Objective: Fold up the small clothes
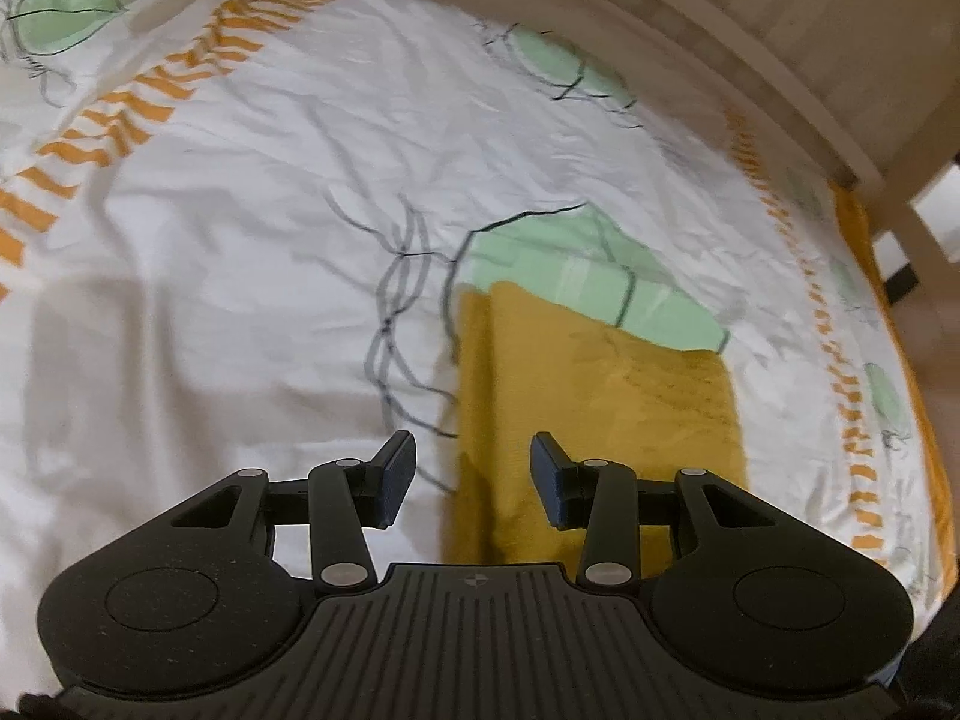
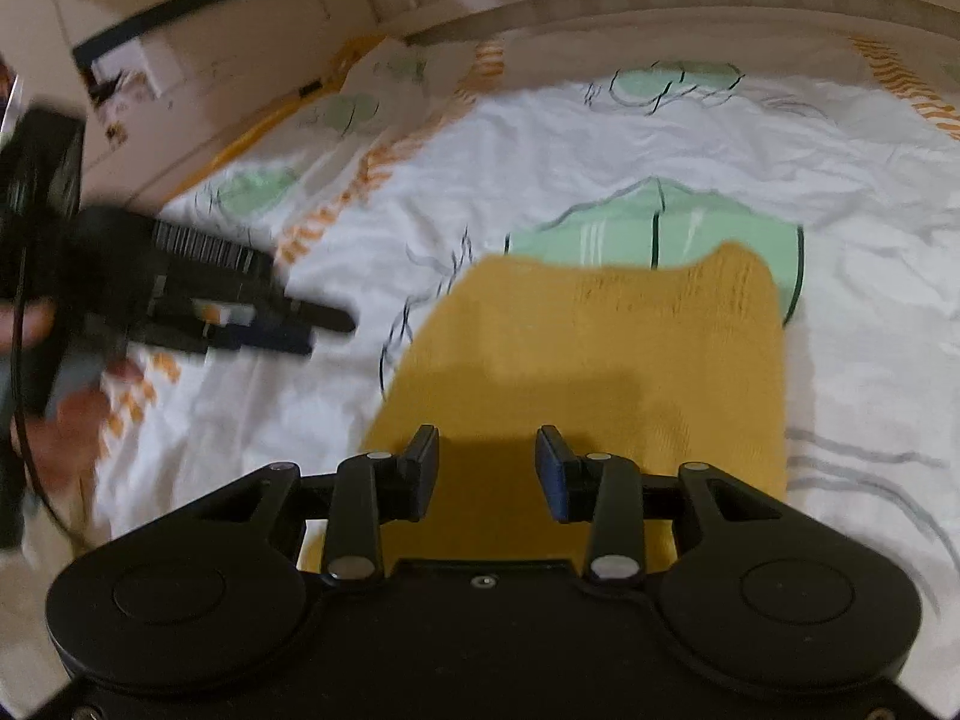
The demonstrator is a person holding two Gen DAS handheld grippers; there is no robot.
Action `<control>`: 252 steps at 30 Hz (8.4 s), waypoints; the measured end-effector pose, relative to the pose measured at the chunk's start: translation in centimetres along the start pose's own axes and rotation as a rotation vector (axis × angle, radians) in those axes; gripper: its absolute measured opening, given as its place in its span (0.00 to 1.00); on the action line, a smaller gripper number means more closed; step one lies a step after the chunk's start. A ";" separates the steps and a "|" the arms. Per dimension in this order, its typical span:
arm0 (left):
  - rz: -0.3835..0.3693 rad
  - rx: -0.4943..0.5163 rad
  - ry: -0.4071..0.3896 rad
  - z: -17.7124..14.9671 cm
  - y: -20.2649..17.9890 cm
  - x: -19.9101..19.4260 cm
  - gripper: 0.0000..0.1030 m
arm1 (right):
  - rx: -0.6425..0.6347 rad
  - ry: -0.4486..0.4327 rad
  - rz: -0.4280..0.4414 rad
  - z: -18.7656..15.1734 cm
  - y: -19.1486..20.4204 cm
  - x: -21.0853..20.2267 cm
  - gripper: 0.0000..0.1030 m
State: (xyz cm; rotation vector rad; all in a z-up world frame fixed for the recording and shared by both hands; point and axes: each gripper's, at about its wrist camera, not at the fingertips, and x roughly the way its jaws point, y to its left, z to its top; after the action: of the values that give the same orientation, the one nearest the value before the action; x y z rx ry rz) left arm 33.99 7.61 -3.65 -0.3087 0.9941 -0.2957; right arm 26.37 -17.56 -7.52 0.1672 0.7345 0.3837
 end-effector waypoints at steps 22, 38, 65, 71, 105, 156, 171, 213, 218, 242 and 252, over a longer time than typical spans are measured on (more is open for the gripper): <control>0.019 0.075 0.058 -1.1 -2.0 3.2 0.39 | -0.436 -0.020 0.067 -5.4 7.4 0.3 0.54; 0.049 0.112 0.063 -1.4 -2.4 4.3 0.39 | -0.224 0.020 0.182 -5.3 6.3 2.0 0.08; 0.070 0.033 0.115 -2.2 -0.7 5.9 0.43 | -0.012 -0.061 -0.121 4.4 -8.6 5.8 0.41; 0.077 0.039 0.113 -2.2 -0.9 5.8 0.43 | -0.059 -0.043 -0.169 4.9 -8.1 6.7 0.41; -0.073 -0.084 0.127 -5.2 2.0 3.2 0.44 | 0.267 -0.046 -0.087 3.4 -12.6 1.8 0.95; -0.432 -0.160 0.238 -8.9 -2.7 4.4 0.17 | 0.436 0.012 0.214 1.7 -15.1 -0.4 0.42; -0.484 -0.052 0.300 -19.6 -8.0 -1.3 0.17 | 0.507 0.106 0.150 -7.2 -14.5 -12.3 0.43; 0.243 0.282 -0.165 -28.7 -14.8 -11.7 0.37 | 0.220 -0.128 -0.317 -17.8 -2.4 -24.8 1.00; 0.306 0.327 -0.163 -29.7 -15.6 -11.8 0.37 | 0.137 -0.087 -0.371 -18.4 -0.7 -24.8 1.00; 0.268 0.318 -0.117 -31.6 -15.4 -12.0 0.37 | 0.105 -0.140 -0.403 -19.1 0.5 -25.7 1.00; 0.265 0.299 -0.106 -31.5 -15.1 -11.9 0.37 | 0.106 -0.133 -0.400 -19.0 0.7 -25.2 1.00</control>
State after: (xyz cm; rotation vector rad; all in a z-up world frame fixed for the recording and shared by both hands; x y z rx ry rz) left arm -0.49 -5.45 -4.74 0.0793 0.8602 -0.1806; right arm -3.80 -26.66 -5.61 0.1395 0.6392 -0.0475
